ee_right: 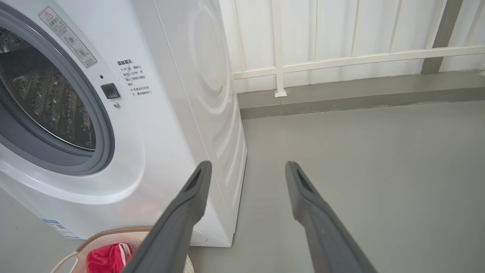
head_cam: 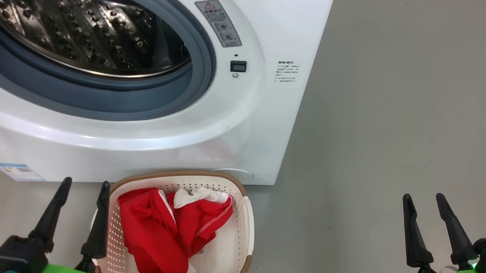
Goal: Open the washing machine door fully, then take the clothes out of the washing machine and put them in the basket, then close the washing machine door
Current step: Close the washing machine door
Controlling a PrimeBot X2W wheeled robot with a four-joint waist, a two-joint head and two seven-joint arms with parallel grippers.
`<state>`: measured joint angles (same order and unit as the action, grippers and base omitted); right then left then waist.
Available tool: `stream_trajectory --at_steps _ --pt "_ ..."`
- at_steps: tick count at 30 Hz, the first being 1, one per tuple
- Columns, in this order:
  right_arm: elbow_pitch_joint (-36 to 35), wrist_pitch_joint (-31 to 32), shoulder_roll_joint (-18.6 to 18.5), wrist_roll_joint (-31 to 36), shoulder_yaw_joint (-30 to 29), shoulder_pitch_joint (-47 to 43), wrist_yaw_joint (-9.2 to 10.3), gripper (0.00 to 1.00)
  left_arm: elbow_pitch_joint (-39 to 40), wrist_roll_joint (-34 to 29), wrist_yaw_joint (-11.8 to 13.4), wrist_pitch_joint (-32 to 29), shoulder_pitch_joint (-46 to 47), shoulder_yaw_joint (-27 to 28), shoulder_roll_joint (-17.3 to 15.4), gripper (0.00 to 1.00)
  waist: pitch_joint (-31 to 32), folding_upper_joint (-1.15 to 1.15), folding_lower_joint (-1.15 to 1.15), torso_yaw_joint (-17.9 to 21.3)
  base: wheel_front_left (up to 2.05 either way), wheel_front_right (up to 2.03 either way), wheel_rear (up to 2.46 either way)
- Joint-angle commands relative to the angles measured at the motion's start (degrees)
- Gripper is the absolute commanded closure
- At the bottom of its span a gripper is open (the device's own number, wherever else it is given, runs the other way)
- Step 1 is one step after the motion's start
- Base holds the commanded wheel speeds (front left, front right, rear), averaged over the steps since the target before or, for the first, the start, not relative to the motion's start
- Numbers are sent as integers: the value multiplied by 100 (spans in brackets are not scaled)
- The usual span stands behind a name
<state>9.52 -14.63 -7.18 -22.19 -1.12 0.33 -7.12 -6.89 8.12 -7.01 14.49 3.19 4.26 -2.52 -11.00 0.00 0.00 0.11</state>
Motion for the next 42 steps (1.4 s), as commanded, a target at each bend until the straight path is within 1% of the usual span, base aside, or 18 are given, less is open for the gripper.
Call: stream_trajectory --at_steps 1,8,23,42 --pt "-120 -37 -77 -93 93 101 -36 0 139 8 48 51 34 167 -36 0 1 0 0 -2 0 0 0" --pt "-113 -37 -70 -94 94 111 -36 0 136 8 69 51 37 153 -36 0 16 0 0 3 -38 38 0" --pt "-130 -37 -67 -107 110 75 -36 0 174 46 72 51 -2 109 -36 0 15 0 0 -28 -105 105 0" --pt "-104 -37 -97 -103 157 25 -36 0 159 69 68 51 -57 39 -36 0 82 0 0 -123 -4 4 0"
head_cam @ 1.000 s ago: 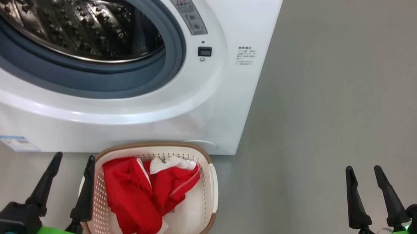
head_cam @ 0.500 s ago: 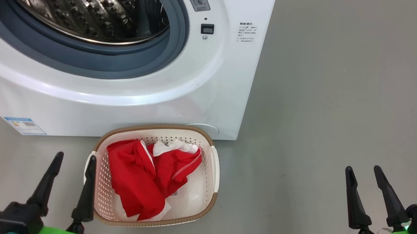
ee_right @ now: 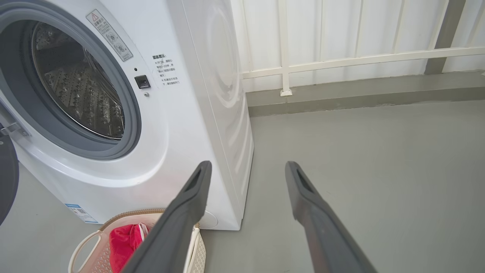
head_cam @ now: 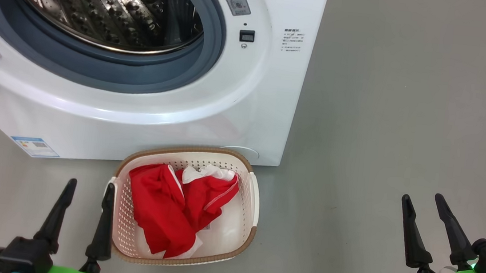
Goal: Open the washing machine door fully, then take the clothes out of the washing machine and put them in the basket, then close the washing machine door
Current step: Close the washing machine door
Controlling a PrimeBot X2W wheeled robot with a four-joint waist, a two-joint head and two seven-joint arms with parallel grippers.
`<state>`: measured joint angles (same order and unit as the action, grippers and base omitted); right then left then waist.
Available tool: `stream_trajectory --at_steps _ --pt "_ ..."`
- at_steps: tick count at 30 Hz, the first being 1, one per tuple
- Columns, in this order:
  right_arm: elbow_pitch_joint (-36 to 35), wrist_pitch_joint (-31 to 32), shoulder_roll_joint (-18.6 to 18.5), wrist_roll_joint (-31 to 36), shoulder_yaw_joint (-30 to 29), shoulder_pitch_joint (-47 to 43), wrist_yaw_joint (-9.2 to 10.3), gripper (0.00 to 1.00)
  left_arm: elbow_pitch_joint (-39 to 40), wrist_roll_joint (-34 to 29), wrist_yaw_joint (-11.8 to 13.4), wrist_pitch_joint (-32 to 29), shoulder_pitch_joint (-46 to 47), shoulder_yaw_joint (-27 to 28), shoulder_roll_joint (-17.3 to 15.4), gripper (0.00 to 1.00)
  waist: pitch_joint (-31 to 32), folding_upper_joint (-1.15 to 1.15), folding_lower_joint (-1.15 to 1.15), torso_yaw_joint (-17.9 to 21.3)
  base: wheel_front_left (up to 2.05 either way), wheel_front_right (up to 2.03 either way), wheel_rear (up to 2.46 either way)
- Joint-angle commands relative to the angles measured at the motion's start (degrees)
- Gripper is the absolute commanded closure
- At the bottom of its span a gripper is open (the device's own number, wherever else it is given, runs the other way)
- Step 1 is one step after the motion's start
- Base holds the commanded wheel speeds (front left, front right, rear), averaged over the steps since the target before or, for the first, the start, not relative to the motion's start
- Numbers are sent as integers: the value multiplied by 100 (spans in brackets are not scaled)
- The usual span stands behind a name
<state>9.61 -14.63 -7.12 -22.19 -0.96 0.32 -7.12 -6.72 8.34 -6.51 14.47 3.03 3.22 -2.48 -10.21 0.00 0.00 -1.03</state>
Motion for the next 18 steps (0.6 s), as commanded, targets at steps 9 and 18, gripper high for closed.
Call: stream_trajectory --at_steps 9,18 --pt "-107 -37 -161 -101 173 5 -36 0 61 175 124 52 -5 17 -40 0 13 0 0 -286 0 0 0" --pt "-78 -37 -281 -100 261 -39 -36 0 8 346 299 52 -89 -51 -40 0 97 0 0 -868 0 0 0"
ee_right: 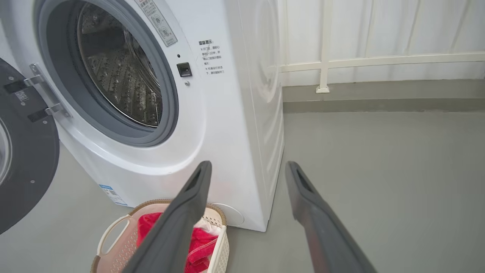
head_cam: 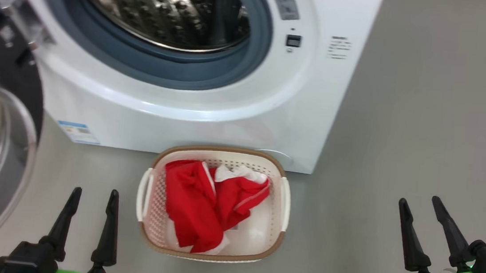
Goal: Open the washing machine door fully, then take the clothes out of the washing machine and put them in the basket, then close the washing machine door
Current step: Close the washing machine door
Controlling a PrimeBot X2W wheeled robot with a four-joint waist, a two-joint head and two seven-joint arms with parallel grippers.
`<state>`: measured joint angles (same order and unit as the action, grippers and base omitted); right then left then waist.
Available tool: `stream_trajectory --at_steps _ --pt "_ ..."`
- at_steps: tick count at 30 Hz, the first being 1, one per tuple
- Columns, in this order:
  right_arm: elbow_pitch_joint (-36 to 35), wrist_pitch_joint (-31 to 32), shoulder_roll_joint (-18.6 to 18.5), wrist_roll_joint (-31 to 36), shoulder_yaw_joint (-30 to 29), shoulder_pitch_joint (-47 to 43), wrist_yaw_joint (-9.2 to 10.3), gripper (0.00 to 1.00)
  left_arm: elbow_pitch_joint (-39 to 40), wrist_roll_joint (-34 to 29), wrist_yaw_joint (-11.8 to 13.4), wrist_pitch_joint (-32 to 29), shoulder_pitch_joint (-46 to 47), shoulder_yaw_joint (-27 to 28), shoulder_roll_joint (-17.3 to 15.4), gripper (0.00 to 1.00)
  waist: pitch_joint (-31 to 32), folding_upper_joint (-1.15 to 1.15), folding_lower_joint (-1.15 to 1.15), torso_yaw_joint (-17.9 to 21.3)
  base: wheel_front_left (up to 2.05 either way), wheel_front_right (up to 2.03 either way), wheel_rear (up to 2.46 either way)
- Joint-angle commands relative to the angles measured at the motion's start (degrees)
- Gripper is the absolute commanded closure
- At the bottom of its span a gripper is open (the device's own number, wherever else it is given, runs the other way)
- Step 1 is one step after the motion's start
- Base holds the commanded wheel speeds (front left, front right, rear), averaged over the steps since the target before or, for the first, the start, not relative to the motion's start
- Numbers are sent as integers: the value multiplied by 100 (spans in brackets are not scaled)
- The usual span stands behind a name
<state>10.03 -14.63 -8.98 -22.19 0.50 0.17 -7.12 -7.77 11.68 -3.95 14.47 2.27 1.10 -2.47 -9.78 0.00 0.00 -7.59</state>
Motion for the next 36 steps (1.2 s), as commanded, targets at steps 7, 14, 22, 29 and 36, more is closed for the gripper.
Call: stream_trajectory --at_steps 7,14,22,29,36 --pt "-57 -37 -208 -120 269 -91 -36 0 -11 199 238 52 -195 69 -41 0 216 0 0 -865 0 0 0" --pt "1 -37 -276 -145 402 -201 -36 0 -92 404 425 52 -355 -117 -41 0 373 0 0 -1533 0 0 0" --pt "44 -37 -301 -155 615 -227 -36 0 -17 593 604 52 -499 -166 -41 0 484 0 0 -2002 0 0 0" --pt "177 -37 -431 -219 970 62 -36 0 220 795 828 52 -611 -97 -41 0 419 0 0 -2080 0 0 0" --pt "291 -37 -507 -302 1233 239 -36 0 410 954 986 52 -760 21 -41 0 416 0 0 -2111 0 0 0"
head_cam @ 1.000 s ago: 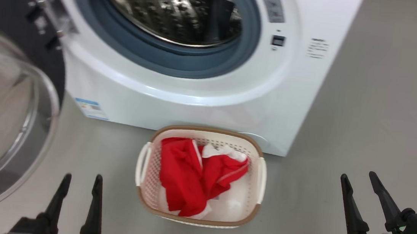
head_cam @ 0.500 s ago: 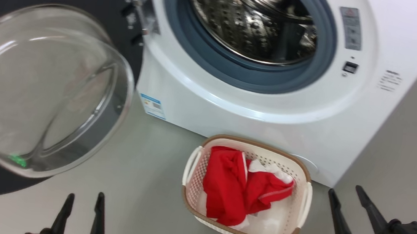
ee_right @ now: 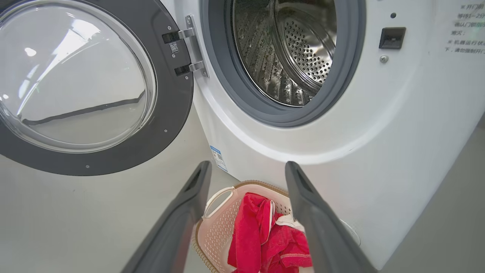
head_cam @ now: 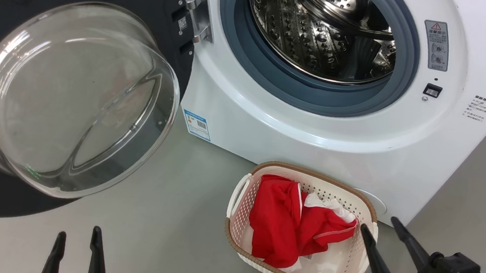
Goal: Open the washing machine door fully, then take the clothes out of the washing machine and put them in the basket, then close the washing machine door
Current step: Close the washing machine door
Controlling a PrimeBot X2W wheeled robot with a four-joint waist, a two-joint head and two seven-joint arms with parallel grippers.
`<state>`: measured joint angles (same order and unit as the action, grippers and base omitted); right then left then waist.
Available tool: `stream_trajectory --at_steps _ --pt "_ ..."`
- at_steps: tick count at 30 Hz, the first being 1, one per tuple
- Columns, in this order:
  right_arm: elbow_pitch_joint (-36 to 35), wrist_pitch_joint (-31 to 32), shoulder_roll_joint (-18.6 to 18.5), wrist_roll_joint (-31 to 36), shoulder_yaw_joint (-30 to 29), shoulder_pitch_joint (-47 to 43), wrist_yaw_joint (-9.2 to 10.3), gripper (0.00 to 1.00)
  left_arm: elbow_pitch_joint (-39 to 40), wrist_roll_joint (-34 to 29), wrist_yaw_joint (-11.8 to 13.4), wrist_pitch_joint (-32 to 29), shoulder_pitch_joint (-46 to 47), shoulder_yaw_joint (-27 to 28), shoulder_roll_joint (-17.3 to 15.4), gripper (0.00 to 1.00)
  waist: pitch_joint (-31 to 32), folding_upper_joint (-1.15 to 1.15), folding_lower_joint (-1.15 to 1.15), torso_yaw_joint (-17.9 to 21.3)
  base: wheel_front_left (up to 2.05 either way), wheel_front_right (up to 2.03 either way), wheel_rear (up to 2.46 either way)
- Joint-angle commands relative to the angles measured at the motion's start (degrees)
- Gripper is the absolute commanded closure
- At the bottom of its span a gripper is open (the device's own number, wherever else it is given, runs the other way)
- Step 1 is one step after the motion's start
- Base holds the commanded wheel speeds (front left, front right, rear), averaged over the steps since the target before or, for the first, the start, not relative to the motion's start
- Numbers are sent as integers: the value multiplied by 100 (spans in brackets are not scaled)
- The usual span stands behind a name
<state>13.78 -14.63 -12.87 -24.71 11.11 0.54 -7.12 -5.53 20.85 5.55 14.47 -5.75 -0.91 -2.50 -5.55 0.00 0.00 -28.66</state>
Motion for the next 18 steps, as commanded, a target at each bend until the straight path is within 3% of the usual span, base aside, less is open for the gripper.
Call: stream_trajectory --at_steps 1,11,12,13,15,18 --pt "-85 -37 -118 -50 171 202 -36 0 185 38 36 52 43 222 -38 0 -6 0 0 -5 0 0 0" --pt "-41 -37 -127 -104 241 284 -36 0 207 64 -49 52 26 165 -38 0 0 0 0 19 0 0 0" --pt "-51 -37 -113 -101 212 260 -36 0 191 81 -83 52 44 151 -38 15 4 0 0 25 0 0 0" --pt "-61 -37 -98 -97 179 232 -36 0 184 123 -125 52 73 147 -38 55 8 0 0 30 0 0 0" --pt "-80 -37 -67 -83 118 171 -36 0 204 222 -209 52 164 193 -38 100 10 0 0 38 0 0 0" --pt "-117 -37 -13 -56 39 78 -36 0 329 289 -367 52 384 400 -38 100 11 0 0 47 0 0 0"
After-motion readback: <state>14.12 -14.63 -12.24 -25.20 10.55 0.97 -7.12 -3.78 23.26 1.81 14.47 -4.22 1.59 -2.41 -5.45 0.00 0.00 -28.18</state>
